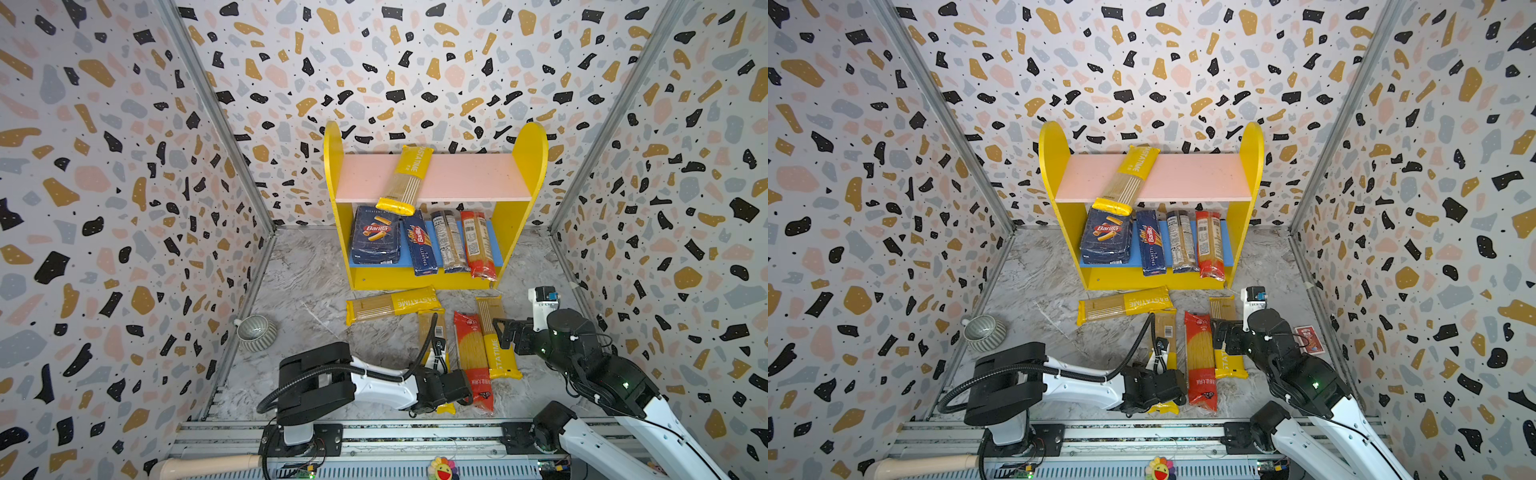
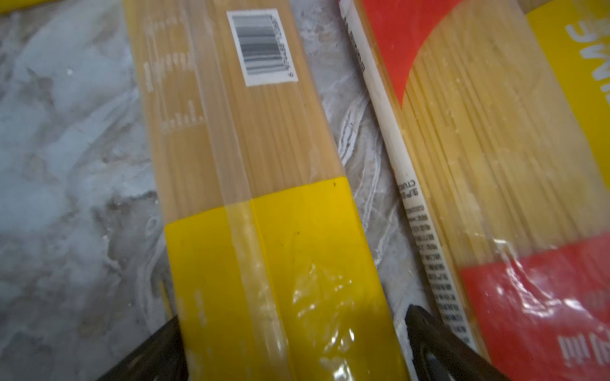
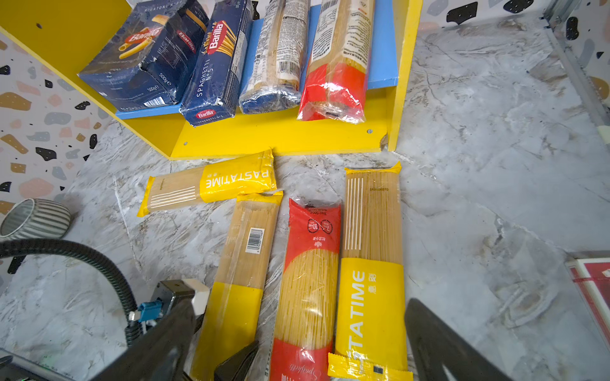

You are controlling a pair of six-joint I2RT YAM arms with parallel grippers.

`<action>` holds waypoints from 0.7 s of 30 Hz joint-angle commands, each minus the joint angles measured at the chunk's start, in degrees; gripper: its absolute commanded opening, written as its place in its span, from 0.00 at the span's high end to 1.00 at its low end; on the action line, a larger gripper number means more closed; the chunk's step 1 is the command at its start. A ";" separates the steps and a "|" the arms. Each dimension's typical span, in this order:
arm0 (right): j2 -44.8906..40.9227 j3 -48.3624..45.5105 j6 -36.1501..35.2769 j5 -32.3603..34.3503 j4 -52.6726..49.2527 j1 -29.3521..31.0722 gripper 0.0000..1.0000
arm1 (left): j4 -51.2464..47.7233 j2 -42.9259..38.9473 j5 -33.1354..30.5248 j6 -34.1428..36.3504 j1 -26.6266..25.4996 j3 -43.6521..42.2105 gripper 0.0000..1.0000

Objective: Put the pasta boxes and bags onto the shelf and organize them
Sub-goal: 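Reach the left gripper to a clear yellow-banded spaghetti bag and grasp it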

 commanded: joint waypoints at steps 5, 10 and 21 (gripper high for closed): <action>-1.06 1.85 0.91 0.01 -0.84 0.03 0.01 | -0.87 3.14 1.87 -1.98 -0.30 -1.99 0.04; -0.43 1.74 0.64 0.01 -0.15 0.03 0.01 | 1.68 2.70 3.55 -3.82 -0.24 -7.79 0.19; 2.38 0.45 0.29 -0.84 2.70 0.03 0.01 | 8.44 -0.40 6.97 -5.86 0.75 -20.33 0.67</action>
